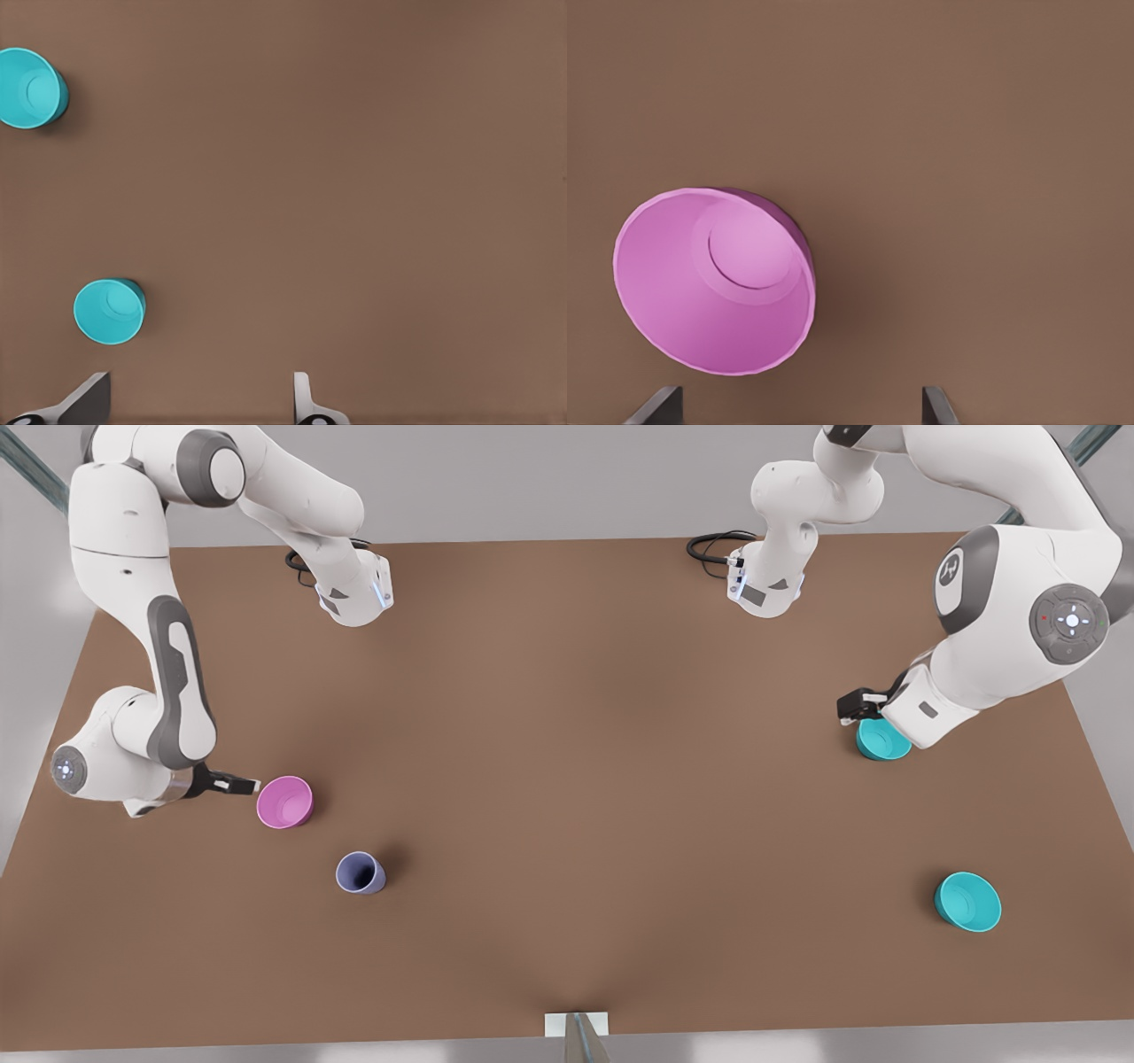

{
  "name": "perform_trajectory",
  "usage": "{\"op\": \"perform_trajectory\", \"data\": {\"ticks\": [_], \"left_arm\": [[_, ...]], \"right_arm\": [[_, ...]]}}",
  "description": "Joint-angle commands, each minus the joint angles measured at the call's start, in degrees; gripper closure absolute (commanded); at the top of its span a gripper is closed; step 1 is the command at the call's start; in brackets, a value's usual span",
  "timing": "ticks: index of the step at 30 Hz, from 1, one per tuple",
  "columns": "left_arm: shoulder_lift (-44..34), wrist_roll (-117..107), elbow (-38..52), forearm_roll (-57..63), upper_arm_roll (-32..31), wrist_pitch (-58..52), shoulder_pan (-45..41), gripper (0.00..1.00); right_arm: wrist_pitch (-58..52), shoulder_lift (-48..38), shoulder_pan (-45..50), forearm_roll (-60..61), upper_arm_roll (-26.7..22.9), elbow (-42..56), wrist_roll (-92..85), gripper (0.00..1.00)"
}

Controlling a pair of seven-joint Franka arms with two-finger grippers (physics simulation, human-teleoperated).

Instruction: Stack the blue bowl on the pink bowl

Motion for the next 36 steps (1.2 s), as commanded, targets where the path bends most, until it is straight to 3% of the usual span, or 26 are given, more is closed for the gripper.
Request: {"op": "perform_trajectory", "data": {"ticks": [1,4,12,13,14,15,16,26,31,36], "left_arm": [[-0.09,-0.24,0.03,0.07,-0.15,-0.67,-0.03,0.00],[0.00,-0.15,0.03,-0.02,-0.15,-0.67,0.15,0.00],[0.09,0.29,0.03,0.07,-0.06,-0.67,0.06,0.00],[0.09,0.29,0.03,0.07,-0.15,-0.67,0.15,0.00],[0.09,0.29,0.03,0.07,-0.15,-0.67,0.06,0.00],[0.09,0.29,0.03,0.07,-0.06,-0.67,0.06,0.00],[0.09,0.29,-0.06,0.07,-0.15,-0.67,0.06,0.00],[0.26,0.37,-0.06,0.07,-0.15,-0.67,-0.03,0.00],[0.26,0.37,-0.06,0.07,-0.15,-0.67,-0.03,0.00],[0.26,0.29,-0.06,0.07,-0.15,-0.67,-0.21,0.00]], "right_arm": [[13.84,-0.14,-0.02,1.65,0.19,-1.82,-2.55,0.00],[19.72,0.65,-0.02,1.74,0.28,-5.68,-2.46,0.00],[22.45,5.31,-0.10,6.39,2.48,-8.06,-2.55,0.00],[22.37,5.39,-0.10,6.57,2.56,-8.06,-2.55,0.19],[21.84,5.31,-0.10,6.57,2.56,-7.97,-2.81,0.50],[21.58,5.13,-0.10,6.66,2.56,-7.88,-2.98,0.70],[20.09,4.87,-0.10,6.66,2.56,-7.53,-3.51,0.79],[7.08,3.46,-1.16,10.17,3.00,-2.87,-9.58,0.79],[3.47,-1.11,0.33,20.62,11.44,-2.96,-8.61,0.79],[10.05,-4.19,17.55,28.01,11.97,-0.95,7.80,0.79]]}}
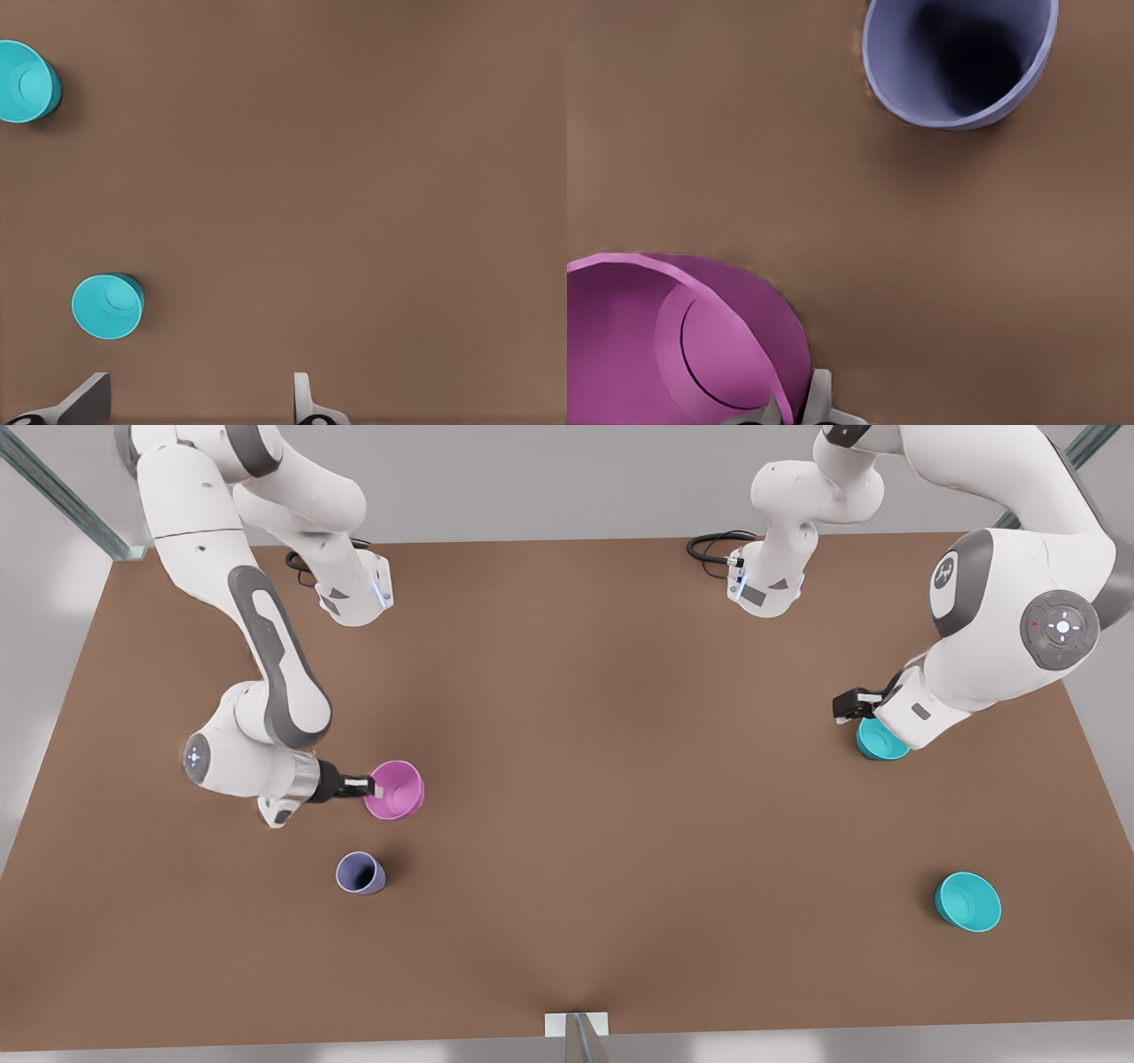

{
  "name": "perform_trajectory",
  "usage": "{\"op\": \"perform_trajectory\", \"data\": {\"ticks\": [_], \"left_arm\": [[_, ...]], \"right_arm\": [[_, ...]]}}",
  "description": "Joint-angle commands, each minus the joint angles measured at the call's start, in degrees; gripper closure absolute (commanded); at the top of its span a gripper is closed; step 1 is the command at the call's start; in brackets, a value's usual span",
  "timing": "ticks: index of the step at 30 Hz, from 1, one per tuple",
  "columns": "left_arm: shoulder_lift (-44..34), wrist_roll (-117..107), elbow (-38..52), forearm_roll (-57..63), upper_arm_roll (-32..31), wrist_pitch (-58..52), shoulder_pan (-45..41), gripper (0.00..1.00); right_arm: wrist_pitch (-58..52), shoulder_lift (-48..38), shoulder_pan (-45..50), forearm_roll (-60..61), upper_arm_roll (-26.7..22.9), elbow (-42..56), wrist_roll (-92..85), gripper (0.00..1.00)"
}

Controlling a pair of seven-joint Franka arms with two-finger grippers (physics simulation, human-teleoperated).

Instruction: Stack the blue bowl on the pink bowl

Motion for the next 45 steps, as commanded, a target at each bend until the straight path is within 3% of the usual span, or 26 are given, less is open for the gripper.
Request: {"op": "perform_trajectory", "data": {"ticks": [1,5,8,10,18,19,20,21,22,27,30,34,36,37,38,41,45], "left_arm": [[-0.07,0.07,0.03,0.03,0.00,-0.03,0.01,0.00],[-0.07,0.07,0.03,0.03,0.00,-0.03,0.01,0.00],[-0.07,0.07,0.03,0.03,0.00,-0.03,0.01,0.00],[-0.07,0.07,0.03,0.03,0.00,-0.03,0.01,0.00],[-0.07,0.07,0.03,0.03,0.00,-0.03,0.01,0.00],[-0.07,0.07,0.03,0.03,0.00,-0.03,0.01,0.00],[-0.07,0.07,0.03,0.03,0.00,-0.03,0.01,0.00],[-0.07,0.07,0.03,0.03,0.00,-0.03,0.01,0.00],[-0.07,0.07,0.03,0.03,0.00,-0.03,0.01,0.00],[-0.07,0.07,0.03,0.03,0.00,-0.03,0.18,0.00],[0.37,-0.37,-2.26,0.12,0.09,-0.73,0.62,0.00],[3.45,1.38,-2.70,0.12,0.18,2.69,8.08,0.00],[-1.91,21.59,-23.60,-0.85,4.39,22.72,14.85,0.00],[-1.30,29.85,-26.07,-1.37,5.44,26.07,18.98,0.00],[-1.30,40.83,-30.03,-4.54,11.33,29.24,19.43,0.00],[-0.42,60.43,-40.57,-10.16,18.45,43.63,20.57,0.00],[4.15,73.63,-45.85,-12.45,18.63,55.42,22.68,0.00]], "right_arm": [[6.20,1.12,6.98,3.26,0.07,2.30,19.49,0.79],[21.85,17.11,25.44,2.47,-0.81,21.54,52.45,0.79],[28.97,31.18,36.26,-2.45,-6.08,36.31,68.02,0.79],[29.15,35.67,40.30,-2.45,-9.51,40.27,70.30,0.79],[29.41,42.70,40.83,-5.00,-9.51,45.02,70.22,0.79],[29.50,42.88,40.83,-5.00,-9.42,45.55,70.22,0.71],[29.50,42.88,40.83,-5.00,-9.34,45.81,70.22,0.10],[29.50,42.88,40.83,-4.91,-9.34,45.81,70.22,0.00],[29.50,42.70,40.83,-4.82,-9.34,45.90,70.22,0.00],[24.94,34.80,38.37,-3.77,-8.98,45.72,71.89,0.00],[-8.98,26.97,25.19,-5.17,-9.51,47.22,62.85,0.00],[-31.13,22.23,7.17,-20.12,-9.42,45.72,31.82,0.00],[-44.14,12.74,1.63,-23.63,-9.51,46.43,18.99,0.00],[-48.36,7.64,1.10,-27.49,-9.51,46.60,14.50,0.00],[-51.35,1.84,1.02,-30.40,-9.51,46.60,12.04,0.00],[-54.00,-12.56,0.58,-33.74,-9.51,44.24,4.04,0.00],[-48.02,-22.52,0.49,-33.48,-9.78,31.05,4.12,0.00]]}}
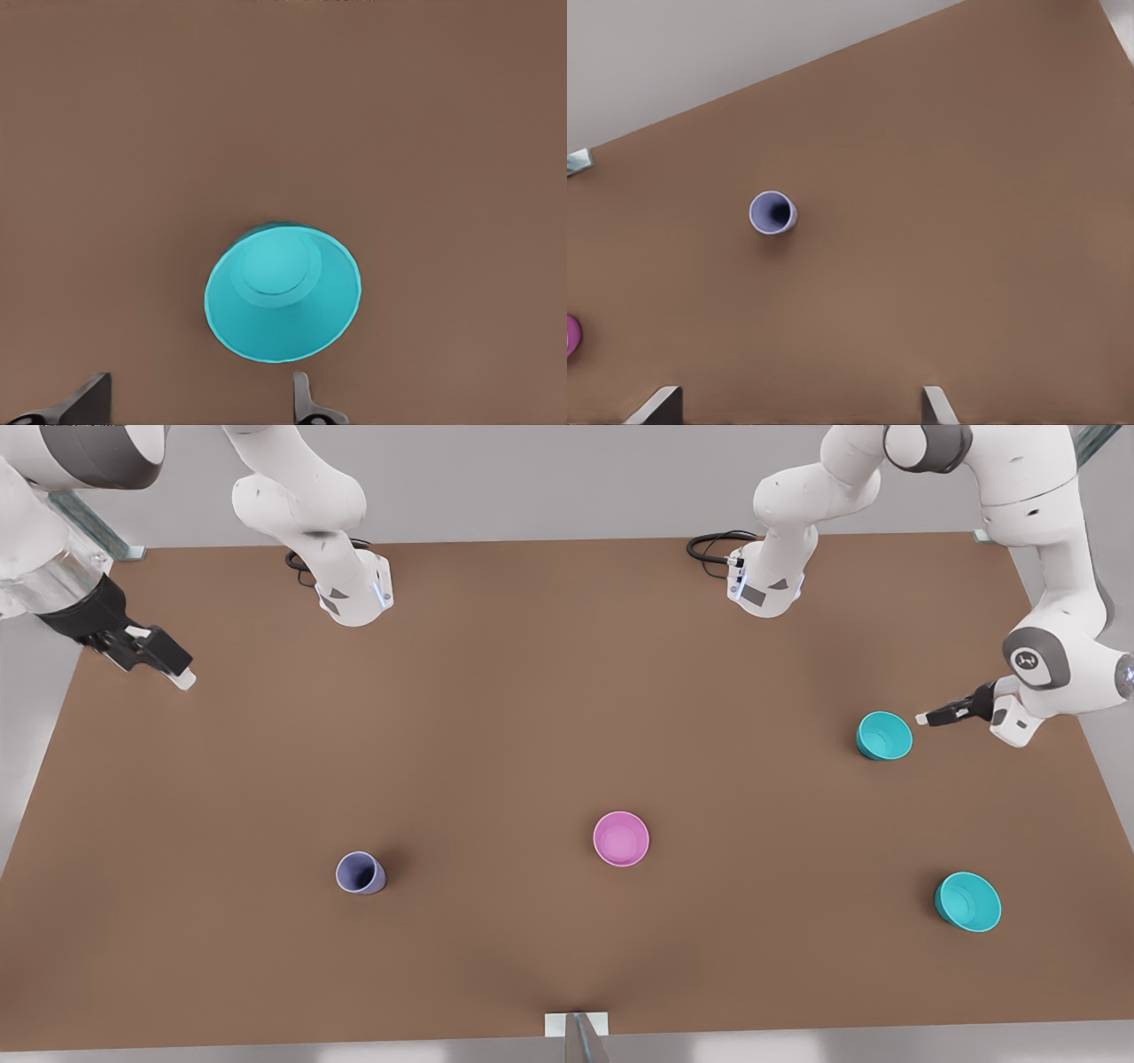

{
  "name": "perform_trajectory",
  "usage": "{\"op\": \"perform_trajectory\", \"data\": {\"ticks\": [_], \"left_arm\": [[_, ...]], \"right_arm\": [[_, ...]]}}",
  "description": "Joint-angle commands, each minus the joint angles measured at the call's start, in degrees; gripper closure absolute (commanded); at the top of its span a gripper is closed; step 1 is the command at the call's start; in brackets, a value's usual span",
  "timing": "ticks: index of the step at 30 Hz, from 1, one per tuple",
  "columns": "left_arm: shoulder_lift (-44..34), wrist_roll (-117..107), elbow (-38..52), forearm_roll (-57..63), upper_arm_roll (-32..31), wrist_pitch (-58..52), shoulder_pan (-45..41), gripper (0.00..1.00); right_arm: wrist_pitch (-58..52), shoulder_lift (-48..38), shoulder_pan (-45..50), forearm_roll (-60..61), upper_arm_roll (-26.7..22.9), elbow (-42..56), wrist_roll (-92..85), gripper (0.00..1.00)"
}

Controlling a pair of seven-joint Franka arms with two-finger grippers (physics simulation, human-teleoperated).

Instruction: Stack the blue bowl on the pink bowl

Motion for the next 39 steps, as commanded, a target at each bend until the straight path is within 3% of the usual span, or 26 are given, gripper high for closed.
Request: {"op": "perform_trajectory", "data": {"ticks": [1,13,15,16,17,26,29,31,32,35,38,39], "left_arm": [[1.23,48.60,-0.74,-2.53,0.15,17.66,0.27,0.00],[6.85,50.44,-6.10,-15.01,0.15,17.75,1.06,0.00],[6.85,50.35,-6.10,-17.29,0.15,17.66,0.89,0.54],[6.68,50.35,-6.10,-17.56,0.06,17.66,0.88,0.68],[6.85,50.35,-6.10,-17.64,0.06,17.66,0.80,0.77],[6.24,50.35,-6.28,-17.56,-0.38,16.69,0.18,0.79],[1.06,39.21,-5.84,-17.03,-0.38,13.62,-3.77,0.79],[-0.79,31.82,-4.79,-16.94,0.06,11.69,-9.39,0.79],[-3.95,19.53,-4.52,-13.87,3.40,10.72,-17.65,0.79],[-3.70,-15.53,-0.92,-11.05,3.49,10.63,-35.39,0.79],[2.36,-22.49,6.09,-11.14,0.06,8.35,-42.79,0.79],[8.95,-32.07,17.61,-11.14,-3.27,0.44,-44.11,0.79]], "right_arm": [[-3.83,-1.09,0.00,-1.70,-0.13,-2.63,-27.02,0.00],[-4.00,0.05,-0.08,-1.70,-0.22,-1.93,-26.66,0.00],[-4.00,0.14,-0.08,-1.70,-0.48,-1.93,-26.66,0.00],[-4.00,0.31,-0.08,-1.61,-0.57,-1.93,-26.66,0.00],[-4.09,0.31,-0.08,-1.61,-0.57,-1.93,-26.66,0.00],[-4.27,0.49,-0.08,-1.52,-0.83,-1.93,-26.66,0.00],[-4.27,0.40,-0.08,-1.52,-0.83,-1.93,-26.66,0.00],[-4.18,2.15,0.01,-1.35,-0.83,-1.75,-26.66,0.00],[-4.00,3.04,-0.08,-1.26,-0.83,-1.14,-26.93,0.00],[-3.83,3.74,-0.08,-1.43,-0.83,-0.87,-26.75,0.00],[-3.91,3.74,-0.08,-1.08,-0.83,-0.35,-26.58,0.00],[-3.91,3.74,-0.08,-1.08,-0.74,-0.35,-26.58,0.00]]}}
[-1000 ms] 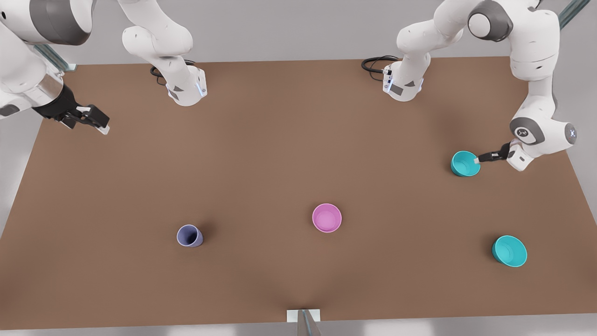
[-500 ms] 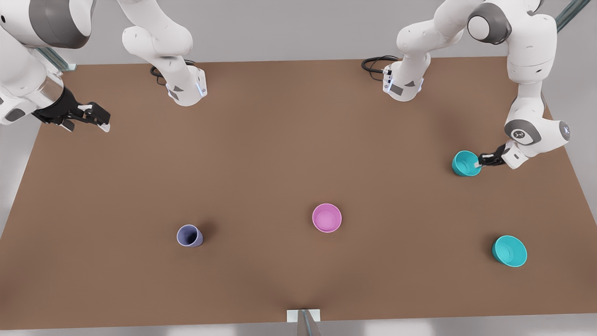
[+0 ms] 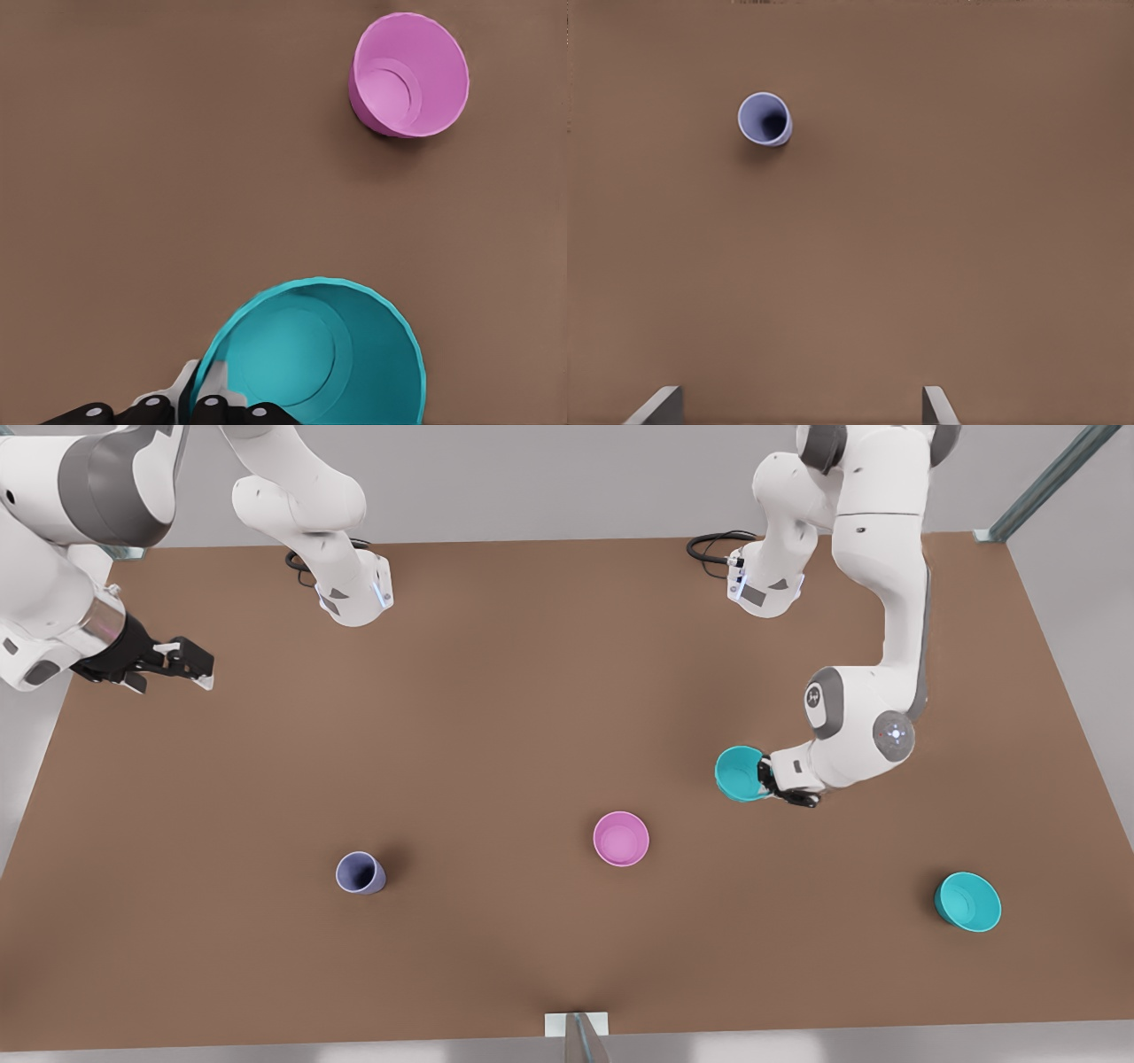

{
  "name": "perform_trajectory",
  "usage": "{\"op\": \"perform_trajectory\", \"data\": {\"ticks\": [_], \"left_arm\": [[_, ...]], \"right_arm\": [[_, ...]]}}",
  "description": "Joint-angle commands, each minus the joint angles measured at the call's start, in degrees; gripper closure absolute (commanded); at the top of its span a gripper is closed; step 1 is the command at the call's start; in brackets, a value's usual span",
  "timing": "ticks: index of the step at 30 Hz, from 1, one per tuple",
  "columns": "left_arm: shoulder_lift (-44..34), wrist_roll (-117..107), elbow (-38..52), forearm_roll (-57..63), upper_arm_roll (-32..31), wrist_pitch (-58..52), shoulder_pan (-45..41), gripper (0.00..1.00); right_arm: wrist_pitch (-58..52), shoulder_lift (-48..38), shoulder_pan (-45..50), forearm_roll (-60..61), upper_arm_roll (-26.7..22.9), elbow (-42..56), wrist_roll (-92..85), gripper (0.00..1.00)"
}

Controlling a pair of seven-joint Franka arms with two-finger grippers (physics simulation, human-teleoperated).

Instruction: Stack the blue bowl on the pink bowl

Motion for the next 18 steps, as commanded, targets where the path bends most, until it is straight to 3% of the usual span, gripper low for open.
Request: {"op": "perform_trajectory", "data": {"ticks": [1,4,8,10,18], "left_arm": [[4.88,-55.75,9.37,0.45,-1.52,-11.16,-2.74,0.79],[14.72,-64.00,27.21,3.26,-1.95,-20.65,-5.46,0.79],[25.36,-73.85,39.43,2.65,-3.10,-21.01,-8.89,0.79],[28.52,-74.03,41.11,2.12,-3.19,-18.90,-8.89,0.79],[28.53,-74.12,40.93,-0.43,-4.42,-17.76,-6.87,0.79]], "right_arm": [[0.04,-0.08,0.24,0.27,0.01,0.10,-2.94,0.00],[-0.05,-0.17,0.24,0.27,0.01,0.01,-2.94,0.00],[-0.13,0.01,0.24,0.36,0.01,-0.25,-3.03,0.00],[-0.14,0.01,0.24,0.36,0.01,-0.34,-3.03,0.00],[-0.22,0.01,0.24,0.45,0.09,-0.52,-3.03,0.00]]}}
